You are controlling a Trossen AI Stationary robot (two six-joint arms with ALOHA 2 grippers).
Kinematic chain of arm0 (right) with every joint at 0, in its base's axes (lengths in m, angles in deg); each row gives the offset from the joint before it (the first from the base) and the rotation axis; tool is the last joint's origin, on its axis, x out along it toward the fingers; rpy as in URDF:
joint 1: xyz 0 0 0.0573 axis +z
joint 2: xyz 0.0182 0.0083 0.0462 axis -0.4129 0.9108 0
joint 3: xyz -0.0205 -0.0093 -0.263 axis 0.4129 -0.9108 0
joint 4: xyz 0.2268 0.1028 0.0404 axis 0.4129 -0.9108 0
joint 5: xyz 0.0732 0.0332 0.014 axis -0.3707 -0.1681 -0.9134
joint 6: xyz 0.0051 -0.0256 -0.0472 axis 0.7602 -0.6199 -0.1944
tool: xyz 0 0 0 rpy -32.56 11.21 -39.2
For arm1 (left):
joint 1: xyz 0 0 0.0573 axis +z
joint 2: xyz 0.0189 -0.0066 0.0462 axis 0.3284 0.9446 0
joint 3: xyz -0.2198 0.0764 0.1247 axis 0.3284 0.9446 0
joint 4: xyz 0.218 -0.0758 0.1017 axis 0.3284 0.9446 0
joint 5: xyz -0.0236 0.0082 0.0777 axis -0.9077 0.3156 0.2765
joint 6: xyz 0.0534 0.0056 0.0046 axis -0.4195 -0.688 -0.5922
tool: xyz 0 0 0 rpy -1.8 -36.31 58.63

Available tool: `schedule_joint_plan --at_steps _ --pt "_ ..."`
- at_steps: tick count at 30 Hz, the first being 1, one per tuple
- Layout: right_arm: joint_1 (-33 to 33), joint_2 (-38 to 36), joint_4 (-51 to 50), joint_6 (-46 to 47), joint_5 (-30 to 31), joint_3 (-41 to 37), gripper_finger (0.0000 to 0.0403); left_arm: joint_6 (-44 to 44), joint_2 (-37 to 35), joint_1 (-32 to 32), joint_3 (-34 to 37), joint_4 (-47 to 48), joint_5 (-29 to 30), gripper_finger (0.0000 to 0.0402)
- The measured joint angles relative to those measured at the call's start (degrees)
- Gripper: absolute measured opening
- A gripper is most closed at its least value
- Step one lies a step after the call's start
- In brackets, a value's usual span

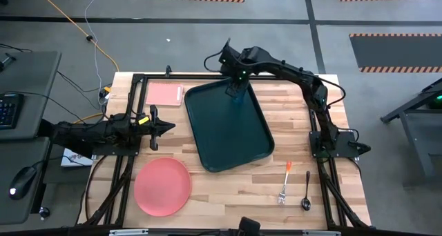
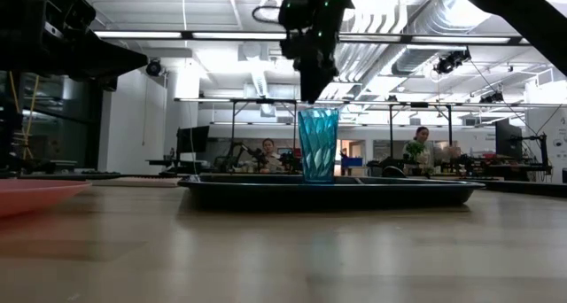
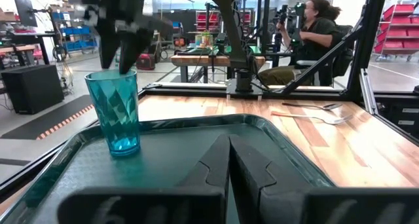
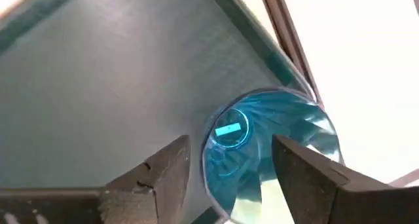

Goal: Pick and place plate/cup/fork/spoon on tray
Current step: Put the orange fork on the black tray

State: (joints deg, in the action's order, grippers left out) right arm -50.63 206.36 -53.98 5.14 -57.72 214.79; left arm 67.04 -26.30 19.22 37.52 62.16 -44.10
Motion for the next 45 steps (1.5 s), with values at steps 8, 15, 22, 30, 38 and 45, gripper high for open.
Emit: schedule_joint_plan --at_steps 8,15,22,30,38,45 --pt "2.25 -0.53 -15.33 2.84 -6.27 7.71 0.0206 0.00 -0.01 0.02 0.00 0.00 0.02 0.0000" --pt "9.08 -8.37 -16.29 6.28 -5.73 0.52 0.0206 -0.02 0.01 0.02 0.01 0.02 0.00 0.0000" --pt "17.87 -27.19 -10.52 19.22 2.69 -22.94 0.0206 0.00 -0.01 0.02 0.00 0.02 0.00 0.0000" --pt "31.95 -51.80 1.89 60.60 4.52 -57.66 0.0206 0.00 0.00 0.01 0.00 0.00 0.01 0.0000" --pt "51.04 -59.06 7.97 101.25 -2.95 -81.02 0.0206 0.00 -0.01 0.02 0.01 0.00 0.01 0.0000" --pt "59.29 -54.47 27.21 112.77 -3.94 -88.56 0.0206 0.00 -0.01 0.00 0.01 0.00 0.00 0.0000"
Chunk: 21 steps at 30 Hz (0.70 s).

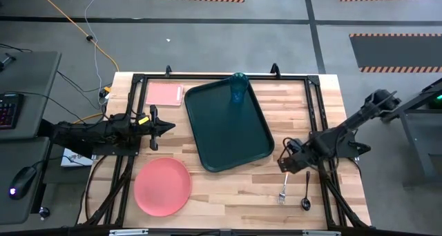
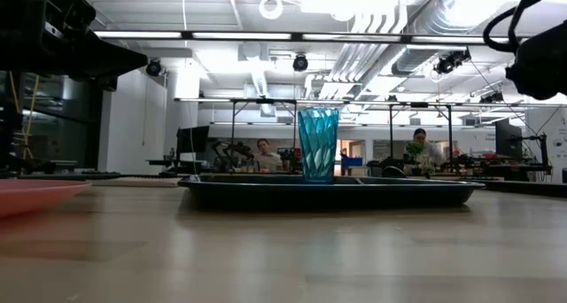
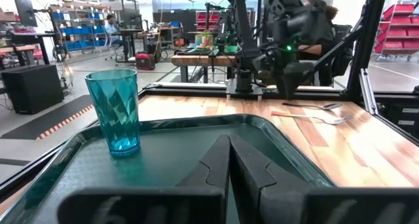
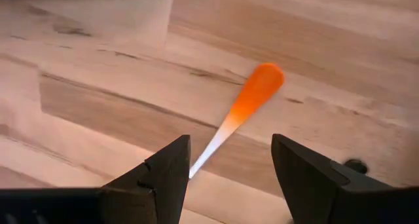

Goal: Pick and place plate/cup/fork/spoon on tray
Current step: Put the orange fork on the black tray

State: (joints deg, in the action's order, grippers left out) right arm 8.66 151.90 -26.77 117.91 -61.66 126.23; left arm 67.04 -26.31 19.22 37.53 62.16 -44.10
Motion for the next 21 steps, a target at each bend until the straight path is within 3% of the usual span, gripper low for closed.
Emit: schedule_joint_plan --at_steps 15,21 --pt "1.57 21.81 0.31 1.41 -3.79 11.59 0.0206 0.00 0.00 0.00 0.00 0.01 0.00 0.0000" --pt "4.39 29.97 -2.21 4.72 -8.17 16.07 0.0206 0.00 0.00 0.02 0.00 0.02 0.01 0.0000"
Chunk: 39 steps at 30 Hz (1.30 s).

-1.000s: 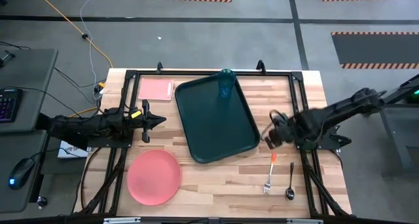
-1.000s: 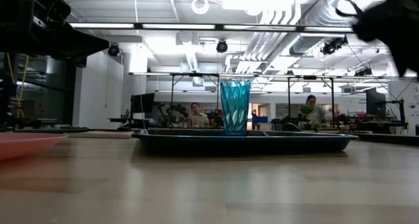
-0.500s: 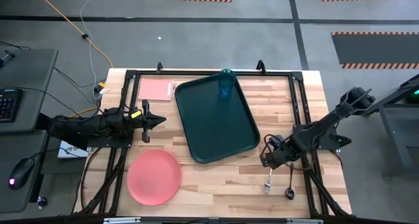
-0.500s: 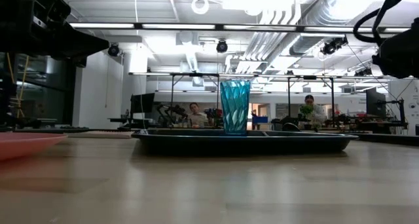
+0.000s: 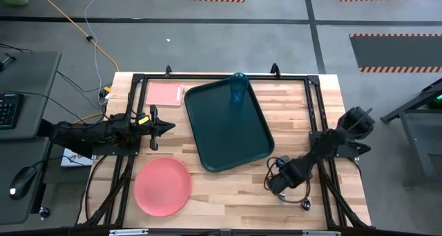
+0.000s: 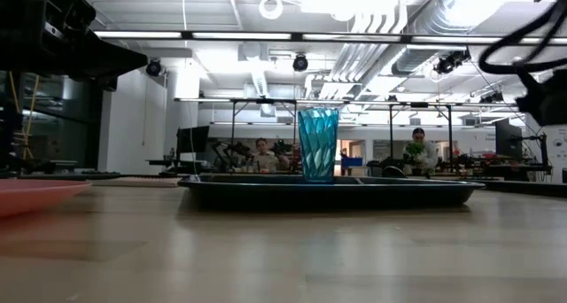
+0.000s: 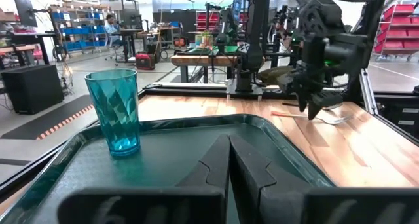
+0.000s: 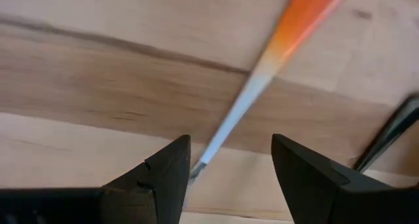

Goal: Pick and place plate/cup/fork/spoon on tray
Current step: Put the orange fork on the black tray

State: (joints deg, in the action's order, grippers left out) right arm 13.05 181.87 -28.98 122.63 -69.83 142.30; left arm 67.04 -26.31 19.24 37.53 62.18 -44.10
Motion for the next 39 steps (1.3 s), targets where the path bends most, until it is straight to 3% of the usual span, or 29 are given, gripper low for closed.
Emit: schedule_joint_plan --at_steps 8,12,20,34,39 --pt "3.02 3.19 -1.35 6.02 4.85 3.28 0.0206 0.00 0.01 -0.01 -0.02 -0.01 -0.01 0.0000" --pt "2.74 3.07 -1.43 8.17 4.34 3.00 0.0195 0.00 -0.01 0.01 -0.02 -0.02 0.00 0.0000" --pt "2.33 2.67 4.57 9.53 4.33 -0.96 0.0131 -0.01 0.00 -0.01 -0.01 -0.01 -0.01 0.0000" --pt "2.53 2.73 4.47 4.08 8.46 -0.90 0.0014 0.00 0.00 0.00 0.00 0.00 0.02 0.0000" --pt "2.48 1.79 -1.71 -1.18 10.35 1.73 0.0007 0.00 -0.01 0.00 0.00 -0.01 0.02 0.0000"
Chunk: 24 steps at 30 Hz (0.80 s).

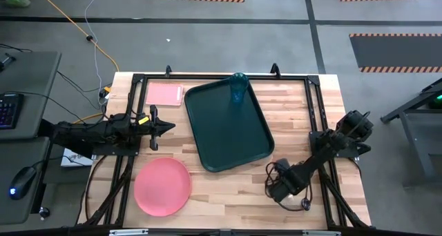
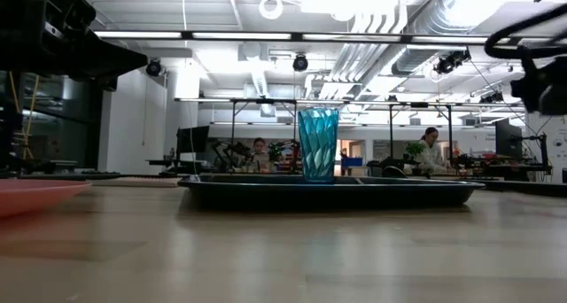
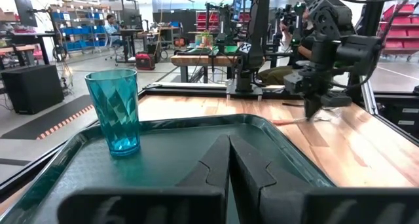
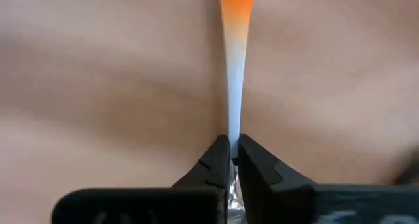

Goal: Pick and place plate/cup/fork/spoon on tray
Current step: Put the orange fork on the black tray

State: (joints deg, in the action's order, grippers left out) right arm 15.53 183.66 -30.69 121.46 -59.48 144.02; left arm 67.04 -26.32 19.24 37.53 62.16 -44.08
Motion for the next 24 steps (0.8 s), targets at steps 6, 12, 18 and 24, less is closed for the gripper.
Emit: schedule_joint_plan --at_steps 6,12,18,24 --pt "0.01 -3.04 -12.87 -7.14 1.41 5.66 0.0003 0.00 0.02 0.01 -0.02 0.01 -0.02 0.0000" --pt "-1.82 -3.22 -18.01 -26.34 5.06 11.16 0.0002 0.00 0.00 0.01 -0.01 0.00 0.00 0.0000" --pt "-10.25 -3.28 -14.96 -56.13 9.06 11.90 0.0001 0.00 0.01 0.00 0.00 0.01 -0.01 0.0000" --pt "-20.97 -3.28 -6.30 -95.50 12.61 11.95 0.0001 0.00 0.02 -0.01 0.00 0.00 -0.02 0.0000"
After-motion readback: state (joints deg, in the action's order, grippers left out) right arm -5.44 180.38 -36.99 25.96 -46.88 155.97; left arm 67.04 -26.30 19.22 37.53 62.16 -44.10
